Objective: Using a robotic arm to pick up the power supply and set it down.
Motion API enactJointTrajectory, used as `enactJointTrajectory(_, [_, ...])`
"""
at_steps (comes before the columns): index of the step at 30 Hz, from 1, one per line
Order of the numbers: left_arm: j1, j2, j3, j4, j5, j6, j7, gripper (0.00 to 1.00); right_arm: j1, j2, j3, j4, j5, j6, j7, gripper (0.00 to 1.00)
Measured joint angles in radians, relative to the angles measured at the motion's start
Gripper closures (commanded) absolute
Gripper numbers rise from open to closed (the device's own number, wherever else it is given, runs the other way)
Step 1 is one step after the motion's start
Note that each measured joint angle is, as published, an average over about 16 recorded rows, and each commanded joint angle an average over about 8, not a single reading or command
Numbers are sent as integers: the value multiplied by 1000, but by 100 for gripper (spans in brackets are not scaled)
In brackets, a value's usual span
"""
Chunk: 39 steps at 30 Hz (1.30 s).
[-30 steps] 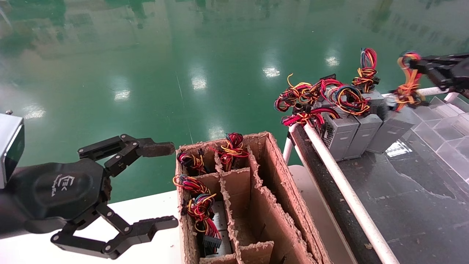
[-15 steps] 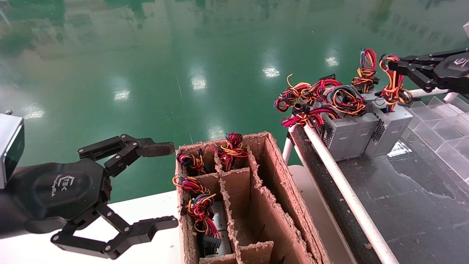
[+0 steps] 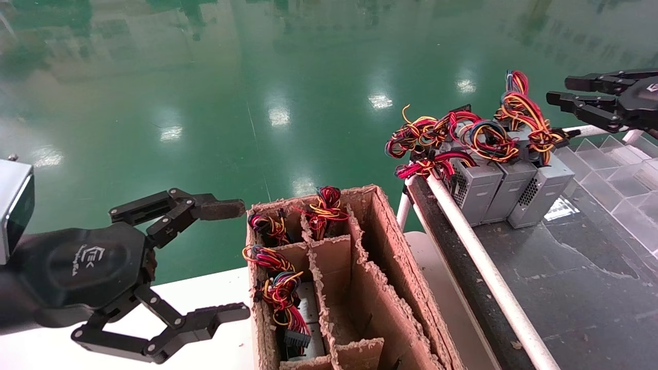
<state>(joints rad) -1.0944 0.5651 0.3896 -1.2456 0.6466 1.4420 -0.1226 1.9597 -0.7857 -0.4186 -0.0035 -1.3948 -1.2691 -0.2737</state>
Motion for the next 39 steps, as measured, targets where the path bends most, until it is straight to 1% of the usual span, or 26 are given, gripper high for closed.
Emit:
enactJointTrajectory(7, [0, 0, 0, 0, 0, 0, 0, 0, -19, 20, 45, 8, 72, -19, 27, 0])
enactJointTrajectory(13, [0, 0, 0, 0, 0, 0, 0, 0, -73, 37, 75, 75, 142, -37, 62, 0])
enactJointTrajectory(39, [0, 0, 0, 0, 0, 0, 0, 0, -450, 101, 107, 638, 387, -125, 248, 0])
